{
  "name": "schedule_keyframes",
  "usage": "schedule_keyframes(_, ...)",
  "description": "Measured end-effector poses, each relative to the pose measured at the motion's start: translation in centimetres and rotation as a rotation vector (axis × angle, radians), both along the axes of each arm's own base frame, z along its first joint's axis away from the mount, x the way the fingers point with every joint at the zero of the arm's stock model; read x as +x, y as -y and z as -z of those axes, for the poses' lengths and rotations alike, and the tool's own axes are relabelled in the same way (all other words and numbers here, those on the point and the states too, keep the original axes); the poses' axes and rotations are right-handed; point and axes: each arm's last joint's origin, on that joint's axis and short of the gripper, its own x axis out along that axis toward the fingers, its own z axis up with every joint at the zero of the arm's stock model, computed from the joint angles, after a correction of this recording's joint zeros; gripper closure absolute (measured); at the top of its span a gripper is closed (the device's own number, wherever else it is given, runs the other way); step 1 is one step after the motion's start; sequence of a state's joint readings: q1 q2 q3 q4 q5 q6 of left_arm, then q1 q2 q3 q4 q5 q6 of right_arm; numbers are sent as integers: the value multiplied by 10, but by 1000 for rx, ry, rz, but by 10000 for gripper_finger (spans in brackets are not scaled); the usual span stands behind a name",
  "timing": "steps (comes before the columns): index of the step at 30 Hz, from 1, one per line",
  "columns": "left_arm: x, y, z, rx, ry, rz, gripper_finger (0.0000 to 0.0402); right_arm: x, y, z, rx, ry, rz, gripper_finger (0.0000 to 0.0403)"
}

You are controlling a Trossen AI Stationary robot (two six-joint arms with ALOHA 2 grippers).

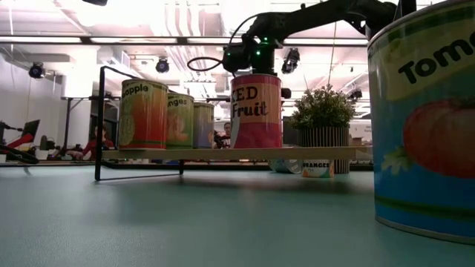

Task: Pick and place cans onto a shelf
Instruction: Put the canned cherries on the shelf

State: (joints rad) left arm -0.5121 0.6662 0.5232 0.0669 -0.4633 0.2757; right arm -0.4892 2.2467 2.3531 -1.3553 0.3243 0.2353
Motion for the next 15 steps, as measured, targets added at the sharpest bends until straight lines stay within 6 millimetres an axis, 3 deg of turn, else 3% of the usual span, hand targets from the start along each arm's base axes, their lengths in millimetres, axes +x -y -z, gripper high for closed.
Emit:
schedule_keyframes(8, 0, 0, 0, 0, -1, 0, 402, 0, 0, 3, -7, -4, 35, 65)
schedule_keyframes(15, 0, 0, 0, 1, -1, 0, 402, -1, 0, 11, 6, -21, 57, 52)
